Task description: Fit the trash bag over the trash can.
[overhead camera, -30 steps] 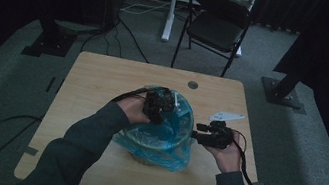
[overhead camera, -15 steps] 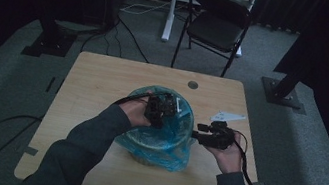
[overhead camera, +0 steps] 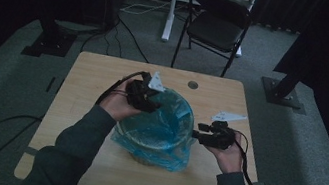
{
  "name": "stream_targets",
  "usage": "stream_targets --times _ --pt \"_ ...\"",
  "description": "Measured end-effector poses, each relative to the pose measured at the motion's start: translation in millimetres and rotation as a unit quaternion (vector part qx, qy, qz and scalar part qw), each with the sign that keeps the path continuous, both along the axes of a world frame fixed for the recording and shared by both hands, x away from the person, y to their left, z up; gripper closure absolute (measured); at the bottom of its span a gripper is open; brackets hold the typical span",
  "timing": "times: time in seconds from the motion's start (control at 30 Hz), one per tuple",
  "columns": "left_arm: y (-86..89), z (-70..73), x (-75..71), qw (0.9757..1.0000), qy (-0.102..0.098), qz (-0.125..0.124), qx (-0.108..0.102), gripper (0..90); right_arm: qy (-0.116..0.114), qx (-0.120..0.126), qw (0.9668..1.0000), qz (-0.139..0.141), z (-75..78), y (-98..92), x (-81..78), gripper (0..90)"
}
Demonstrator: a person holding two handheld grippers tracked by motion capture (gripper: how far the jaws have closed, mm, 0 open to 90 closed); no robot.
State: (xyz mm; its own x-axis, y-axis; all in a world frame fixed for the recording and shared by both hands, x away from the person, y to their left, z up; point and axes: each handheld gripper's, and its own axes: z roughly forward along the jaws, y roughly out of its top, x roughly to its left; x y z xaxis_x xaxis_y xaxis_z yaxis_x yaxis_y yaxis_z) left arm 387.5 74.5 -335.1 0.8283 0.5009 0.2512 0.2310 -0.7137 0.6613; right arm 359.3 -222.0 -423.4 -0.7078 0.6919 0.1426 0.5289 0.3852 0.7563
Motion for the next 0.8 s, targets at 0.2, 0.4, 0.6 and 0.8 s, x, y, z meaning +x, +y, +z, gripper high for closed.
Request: stream_targets --times 0.2,0.4,0.6,0.8 --pt "35.8 0.0 -2.3 0.9951 -0.013 0.036 -0.091 54.1 0.001 0.001 1.0000 -0.002 -0.9 -0.5 0.8 50.2" --pt "64.7 -4.4 -4.2 0.9840 -0.005 0.062 -0.167 54.0 0.001 0.001 1.0000 -0.004 -1.7 -0.3 1.6 49.9" --pt "81.0 -11.4 -4.5 0.9768 -0.003 0.086 -0.196 53.5 0.001 0.001 1.0000 -0.005 -1.7 -1.0 1.7 49.7" --pt "90.8 -15.6 -7.3 0.9726 -0.002 0.093 -0.213 53.1 0.003 0.000 1.0000 -0.007 -3.1 -2.1 3.2 48.8"
